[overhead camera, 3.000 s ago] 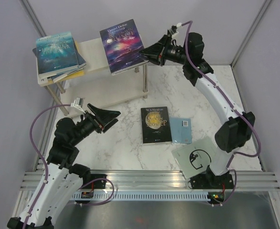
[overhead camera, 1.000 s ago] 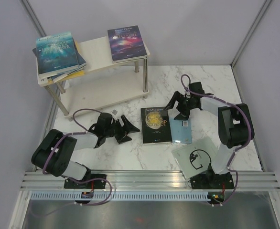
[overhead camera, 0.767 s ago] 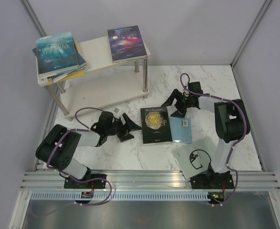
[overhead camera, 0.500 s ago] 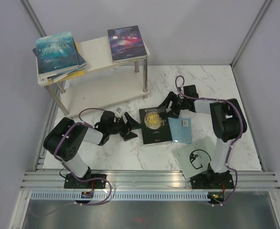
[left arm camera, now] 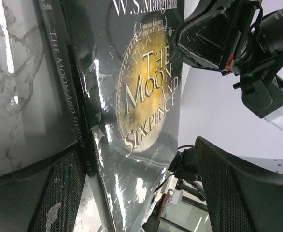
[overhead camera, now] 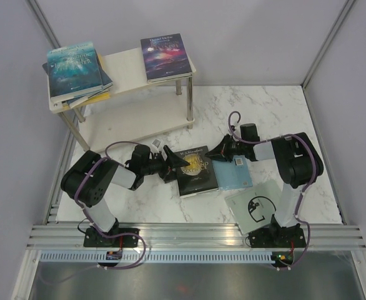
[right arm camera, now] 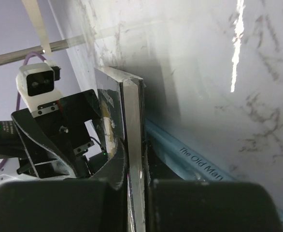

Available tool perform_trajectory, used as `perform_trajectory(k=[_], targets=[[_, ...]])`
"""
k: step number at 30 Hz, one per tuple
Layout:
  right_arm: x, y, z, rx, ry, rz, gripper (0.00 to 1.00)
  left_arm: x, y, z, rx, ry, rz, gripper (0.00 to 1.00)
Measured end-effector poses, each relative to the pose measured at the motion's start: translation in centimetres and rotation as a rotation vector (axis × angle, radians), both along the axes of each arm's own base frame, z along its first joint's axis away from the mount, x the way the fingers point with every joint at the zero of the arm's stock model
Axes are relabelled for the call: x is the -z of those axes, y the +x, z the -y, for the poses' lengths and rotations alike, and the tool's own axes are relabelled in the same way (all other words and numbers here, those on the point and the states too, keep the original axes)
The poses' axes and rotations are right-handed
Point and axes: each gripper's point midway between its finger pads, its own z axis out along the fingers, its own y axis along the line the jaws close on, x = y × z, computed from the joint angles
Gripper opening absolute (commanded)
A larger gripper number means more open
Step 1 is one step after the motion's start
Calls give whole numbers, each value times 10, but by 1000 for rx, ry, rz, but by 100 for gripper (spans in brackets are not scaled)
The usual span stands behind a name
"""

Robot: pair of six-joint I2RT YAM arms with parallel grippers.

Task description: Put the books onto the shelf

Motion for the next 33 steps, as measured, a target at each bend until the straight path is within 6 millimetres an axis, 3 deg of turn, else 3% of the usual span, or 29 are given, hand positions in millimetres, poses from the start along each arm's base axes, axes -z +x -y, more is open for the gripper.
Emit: perform_trajectory(k=[6, 8, 9, 10, 13, 18, 21, 22, 23, 26, 27, 29, 30, 33], targets=[[-27, -10, -7, 28, 48, 25, 0, 1, -5, -2, -2, 3, -12, 86], [-38, -17, -10, 31, 64, 34, 0, -3, -8, -4, -4, 1, -10, 80], [-44, -19, -12, 34, 74, 41, 0, -7, -9, -5, -6, -4, -5, 76], [-49, -22, -12, 38, 82, 44, 0, -13, -10, -5, -8, -12, 6, 63], [-71, -26, -15, 49, 120, 69, 0, -29, -11, -7, -21, -34, 33, 47], [-103, -20, -17, 77, 173, 134, 0, -72, -8, -9, -55, -120, 97, 36], [-121, -20, -22, 81, 213, 157, 0, -94, -8, -10, -79, -176, 124, 17], [-127, -23, -25, 75, 226, 166, 0, -100, -9, -11, -82, -193, 130, 3], [-133, -25, -29, 68, 240, 172, 0, -106, -10, -11, -85, -212, 136, 2], [-148, -33, -39, 49, 281, 170, 41, -125, -14, -14, -106, -256, 164, 2], [-154, -36, -42, 43, 295, 170, 72, -133, -17, -16, -111, -271, 179, 2], [-165, -47, -49, 12, 316, 167, 92, -152, -21, -20, -132, -292, 223, 2], [-171, -53, -51, -3, 327, 169, 98, -161, -23, -23, -147, -299, 241, 2], [-189, -68, -55, -43, 348, 196, 98, -190, -30, -34, -200, -320, 301, 2]])
